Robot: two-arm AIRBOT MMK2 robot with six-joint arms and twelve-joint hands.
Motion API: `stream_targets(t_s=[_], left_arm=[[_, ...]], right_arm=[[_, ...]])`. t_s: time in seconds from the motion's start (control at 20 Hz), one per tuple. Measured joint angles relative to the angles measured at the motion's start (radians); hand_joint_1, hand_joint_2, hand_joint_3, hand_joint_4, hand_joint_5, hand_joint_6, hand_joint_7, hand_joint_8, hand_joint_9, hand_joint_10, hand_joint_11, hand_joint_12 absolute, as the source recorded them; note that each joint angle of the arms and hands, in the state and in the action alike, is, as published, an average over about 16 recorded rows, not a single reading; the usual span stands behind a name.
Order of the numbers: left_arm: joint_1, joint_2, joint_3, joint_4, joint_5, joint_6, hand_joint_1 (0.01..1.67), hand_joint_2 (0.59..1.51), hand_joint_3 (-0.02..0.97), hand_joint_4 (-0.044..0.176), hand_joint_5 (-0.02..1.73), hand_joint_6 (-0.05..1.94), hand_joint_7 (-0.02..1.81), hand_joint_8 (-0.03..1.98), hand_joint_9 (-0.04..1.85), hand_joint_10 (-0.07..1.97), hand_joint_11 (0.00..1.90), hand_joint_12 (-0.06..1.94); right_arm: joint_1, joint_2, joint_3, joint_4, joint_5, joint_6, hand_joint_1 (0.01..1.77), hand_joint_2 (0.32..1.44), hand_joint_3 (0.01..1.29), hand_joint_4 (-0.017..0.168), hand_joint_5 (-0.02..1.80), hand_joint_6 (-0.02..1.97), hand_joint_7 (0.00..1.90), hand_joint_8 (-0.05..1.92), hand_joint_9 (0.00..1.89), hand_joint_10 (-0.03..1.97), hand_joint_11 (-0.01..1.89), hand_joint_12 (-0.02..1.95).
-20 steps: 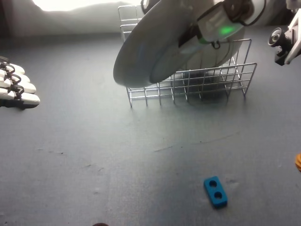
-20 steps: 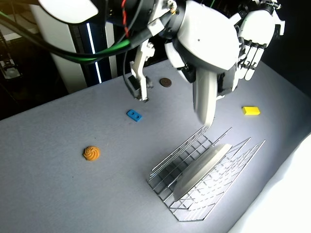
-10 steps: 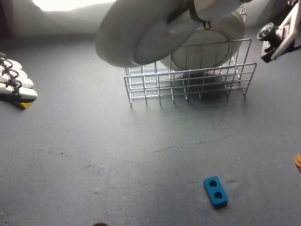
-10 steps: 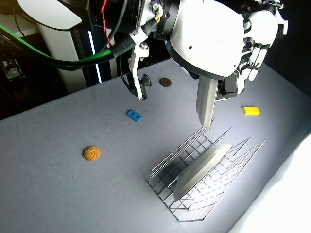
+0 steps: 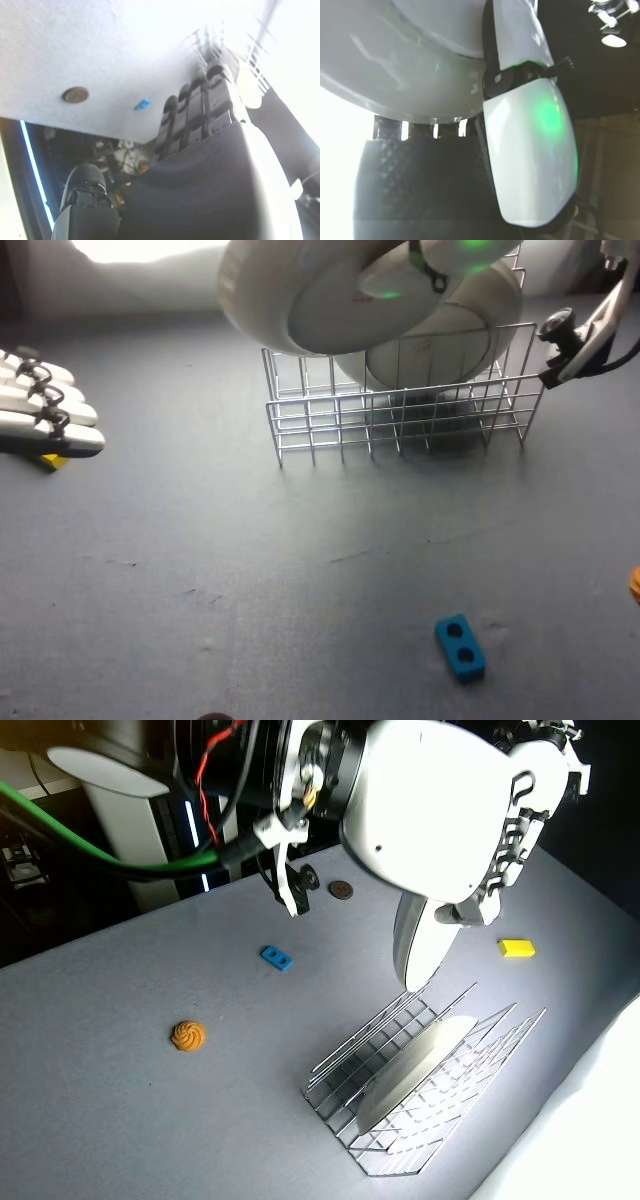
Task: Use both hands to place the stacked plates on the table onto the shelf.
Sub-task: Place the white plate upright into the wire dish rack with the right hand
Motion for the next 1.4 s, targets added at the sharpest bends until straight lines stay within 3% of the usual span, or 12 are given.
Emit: stream_targets(t_s=[0.6, 1.25, 1.4], left_arm=[[-0.029, -0.029, 0.024, 0.014, -0.019, 0.000, 0.01, 1.091, 0.019, 0.004, 0.02, 0.01, 0.01, 0.00, 0.02, 0.02, 0.02, 0.00], [-0.033, -0.047, 0.048, 0.017, -0.029, 0.000, 0.01, 1.090, 0.018, 0.003, 0.02, 0.01, 0.02, 0.00, 0.02, 0.02, 0.02, 0.00], [-0.033, -0.049, 0.049, 0.016, -0.030, 0.000, 0.01, 1.091, 0.018, 0.003, 0.02, 0.01, 0.02, 0.00, 0.02, 0.02, 0.02, 0.00]], right_arm=[[-0.068, -0.018, 0.066, -0.250, 0.048, 0.353, 1.39, 0.97, 0.02, -0.002, 0.97, 0.96, 1.08, 0.71, 1.00, 1.07, 0.81, 1.05], [-0.122, -0.069, 0.133, -0.209, 0.061, 0.323, 1.40, 0.97, 0.01, -0.004, 0.98, 0.95, 1.09, 0.68, 1.00, 1.06, 0.82, 1.05], [-0.139, -0.081, 0.142, -0.209, 0.070, 0.307, 1.39, 0.97, 0.01, -0.002, 0.98, 0.94, 1.09, 0.69, 1.02, 0.95, 0.82, 1.06]])
